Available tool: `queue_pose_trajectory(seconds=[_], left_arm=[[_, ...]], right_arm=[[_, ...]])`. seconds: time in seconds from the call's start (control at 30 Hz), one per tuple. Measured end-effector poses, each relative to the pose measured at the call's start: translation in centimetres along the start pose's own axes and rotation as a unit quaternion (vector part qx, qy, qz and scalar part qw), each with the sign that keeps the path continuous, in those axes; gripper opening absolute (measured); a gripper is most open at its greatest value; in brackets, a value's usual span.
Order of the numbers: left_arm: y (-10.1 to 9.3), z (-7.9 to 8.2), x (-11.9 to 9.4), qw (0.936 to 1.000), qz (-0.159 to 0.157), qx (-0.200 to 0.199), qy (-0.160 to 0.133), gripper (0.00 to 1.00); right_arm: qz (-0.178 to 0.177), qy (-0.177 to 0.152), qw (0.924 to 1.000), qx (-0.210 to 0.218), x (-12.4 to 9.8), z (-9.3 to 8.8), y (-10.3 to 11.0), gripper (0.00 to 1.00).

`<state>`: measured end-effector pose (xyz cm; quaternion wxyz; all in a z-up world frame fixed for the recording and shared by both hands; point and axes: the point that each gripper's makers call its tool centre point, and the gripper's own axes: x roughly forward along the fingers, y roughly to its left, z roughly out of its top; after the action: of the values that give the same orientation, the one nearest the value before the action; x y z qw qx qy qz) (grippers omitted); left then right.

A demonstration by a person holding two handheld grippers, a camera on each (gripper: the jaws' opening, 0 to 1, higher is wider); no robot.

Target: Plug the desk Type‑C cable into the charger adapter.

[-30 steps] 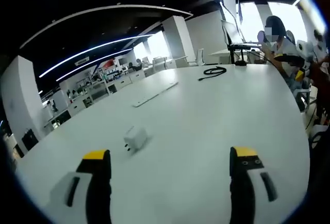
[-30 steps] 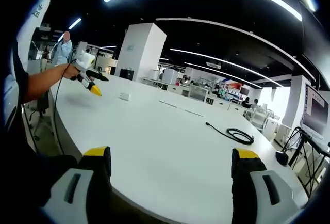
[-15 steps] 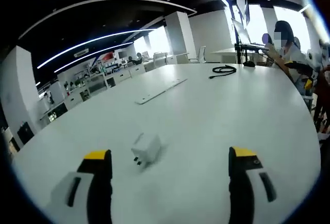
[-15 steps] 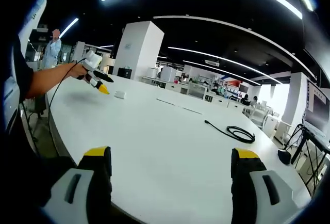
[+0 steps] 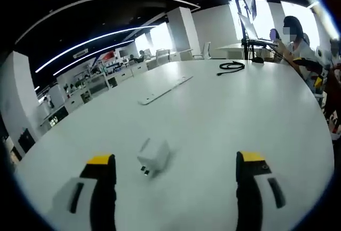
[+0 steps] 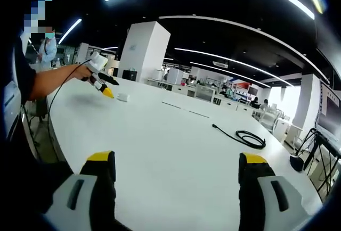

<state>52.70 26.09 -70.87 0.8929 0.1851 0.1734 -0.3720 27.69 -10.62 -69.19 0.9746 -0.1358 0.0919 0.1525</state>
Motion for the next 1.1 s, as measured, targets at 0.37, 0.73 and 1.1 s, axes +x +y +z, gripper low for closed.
queue_pose_trajectory(seconds=[0.37,0.73,1.1], left_arm=[[1.1,-0.5,1.5,0.9999,-0.002,0.003,0.015,0.89],[2.1,-1.2,2.4,0.9996,-0.002,0.004,0.030,0.85],[2.4,-1.5,3.5,0.9982,-0.025,0.015,0.052,0.72]], right_arm=[[-0.001,-0.001,1.0000,0.008,0.5,-0.5,-0.4,0.97],[-0.004,-0.006,0.9999,0.014,1.0,-0.5,-0.9,0.96],[-0.003,-0.005,0.9999,0.011,1.5,-0.4,-1.0,0.96]])
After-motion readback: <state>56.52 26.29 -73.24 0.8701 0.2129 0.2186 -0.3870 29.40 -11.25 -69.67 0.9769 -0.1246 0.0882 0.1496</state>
